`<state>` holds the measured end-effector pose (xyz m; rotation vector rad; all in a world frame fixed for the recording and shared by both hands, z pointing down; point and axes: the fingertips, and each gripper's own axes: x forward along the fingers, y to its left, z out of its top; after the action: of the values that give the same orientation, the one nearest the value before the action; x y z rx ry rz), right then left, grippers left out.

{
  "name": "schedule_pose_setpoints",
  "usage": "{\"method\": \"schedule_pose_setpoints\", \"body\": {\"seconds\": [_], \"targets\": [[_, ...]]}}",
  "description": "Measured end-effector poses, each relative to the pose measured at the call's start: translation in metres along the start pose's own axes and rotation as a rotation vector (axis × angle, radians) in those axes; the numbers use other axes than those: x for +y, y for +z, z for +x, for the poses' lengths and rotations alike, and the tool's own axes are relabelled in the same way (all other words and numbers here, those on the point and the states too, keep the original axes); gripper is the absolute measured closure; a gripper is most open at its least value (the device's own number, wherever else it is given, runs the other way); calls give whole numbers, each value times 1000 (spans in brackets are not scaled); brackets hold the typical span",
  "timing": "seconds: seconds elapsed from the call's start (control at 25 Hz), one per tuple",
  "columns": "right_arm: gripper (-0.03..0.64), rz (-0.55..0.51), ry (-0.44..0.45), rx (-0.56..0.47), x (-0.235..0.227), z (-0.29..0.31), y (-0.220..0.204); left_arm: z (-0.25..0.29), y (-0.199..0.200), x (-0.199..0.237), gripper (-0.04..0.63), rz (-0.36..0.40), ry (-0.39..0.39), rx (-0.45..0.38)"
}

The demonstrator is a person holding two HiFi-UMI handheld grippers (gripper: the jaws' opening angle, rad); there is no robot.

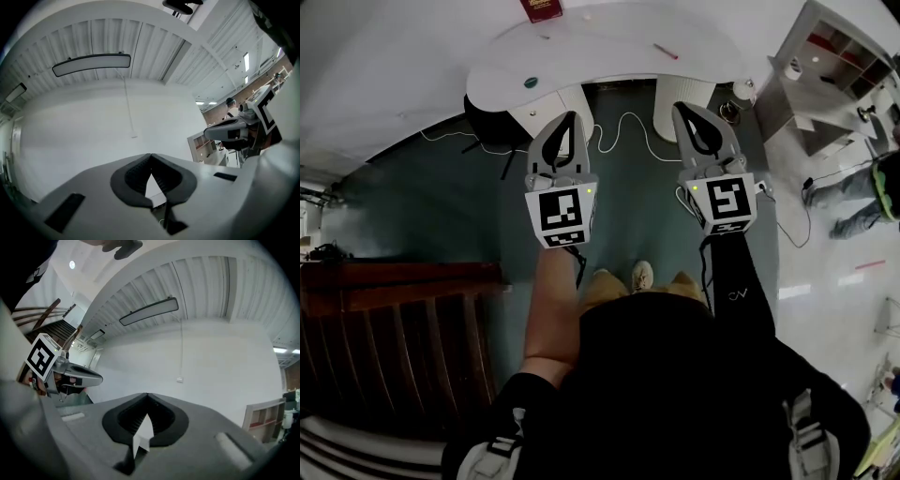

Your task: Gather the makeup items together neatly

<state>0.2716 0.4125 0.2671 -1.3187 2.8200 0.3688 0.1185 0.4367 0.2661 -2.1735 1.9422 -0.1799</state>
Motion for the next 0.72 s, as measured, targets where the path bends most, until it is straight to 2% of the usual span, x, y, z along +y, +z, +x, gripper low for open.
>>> {"method": "schedule_pose_setpoints", "body": {"seconds": [0.48,0.72], "targets": [[612,-25,69,-50,16,10,20,-4,7,13,589,25,26,5],[612,-15,74,-47,17,27,11,8,2,24,589,16,30,6]]}}
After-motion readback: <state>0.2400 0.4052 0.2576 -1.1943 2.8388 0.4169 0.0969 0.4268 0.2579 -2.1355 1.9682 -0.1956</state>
